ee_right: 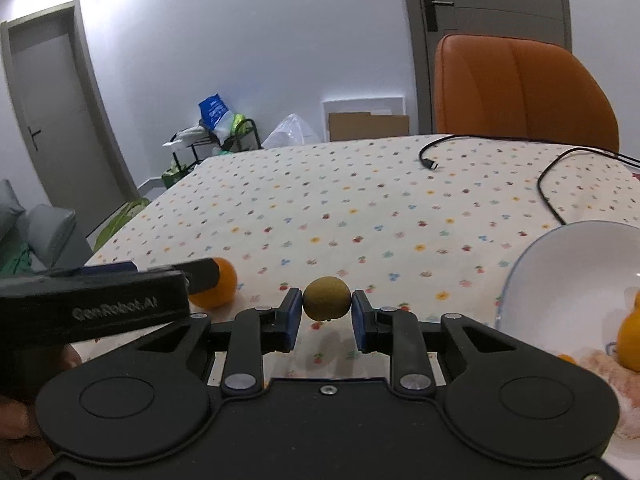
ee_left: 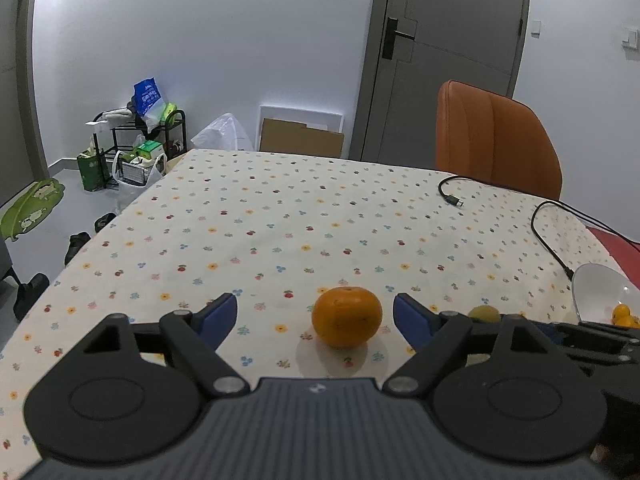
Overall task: Organize fruits
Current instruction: 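Grasp the small orange with the left gripper while the right gripper grasps the green fruit, then carry the orange and green fruit over the white bowl with both grippers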
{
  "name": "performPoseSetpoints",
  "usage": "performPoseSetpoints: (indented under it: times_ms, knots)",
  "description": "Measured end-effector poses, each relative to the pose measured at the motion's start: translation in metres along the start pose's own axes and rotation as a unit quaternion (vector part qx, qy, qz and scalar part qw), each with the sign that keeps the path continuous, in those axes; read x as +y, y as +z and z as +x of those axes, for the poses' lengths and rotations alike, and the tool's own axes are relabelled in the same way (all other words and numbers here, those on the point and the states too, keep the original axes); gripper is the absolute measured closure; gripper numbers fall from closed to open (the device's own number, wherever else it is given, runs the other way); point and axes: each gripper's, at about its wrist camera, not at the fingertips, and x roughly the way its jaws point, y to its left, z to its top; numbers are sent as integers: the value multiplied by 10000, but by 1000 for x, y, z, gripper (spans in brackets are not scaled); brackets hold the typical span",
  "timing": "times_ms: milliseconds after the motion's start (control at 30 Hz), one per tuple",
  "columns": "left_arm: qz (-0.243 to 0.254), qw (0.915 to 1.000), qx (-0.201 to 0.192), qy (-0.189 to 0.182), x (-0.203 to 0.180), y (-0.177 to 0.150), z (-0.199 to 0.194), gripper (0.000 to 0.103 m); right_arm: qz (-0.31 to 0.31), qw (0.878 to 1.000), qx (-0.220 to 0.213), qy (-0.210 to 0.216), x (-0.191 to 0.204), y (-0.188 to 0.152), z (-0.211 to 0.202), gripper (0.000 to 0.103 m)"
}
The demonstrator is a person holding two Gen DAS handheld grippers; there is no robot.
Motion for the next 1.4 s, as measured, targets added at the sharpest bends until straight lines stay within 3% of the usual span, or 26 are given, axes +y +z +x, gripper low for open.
performPoseSetpoints:
  times_ms: [67,267,333,400,1000,1400]
  knots:
    - [8,10000,43,10,-4,-1,5,19,26,10000,-53,-23,-3,1,-3,78]
    - [-87,9997,235,56,-10,-4,19,38,86,9999,-140,-9,-5,4,-8,78]
    - [-69,9995,309,54,-11,-6,23,53,108,9998,-151,-3,-7,5,-9,78]
    - [-55,9995,303,69,-13,-8,22,61,146,9998,-166,-2,-9,5,-11,78]
    - [61,9994,-41,347,-21,-3,-20,62,143,9977,-657,126,-6,15,-43,78]
    - [127,9993,-295,178,-36,7,-51,62,380,9953,-888,95,-28,24,-72,78]
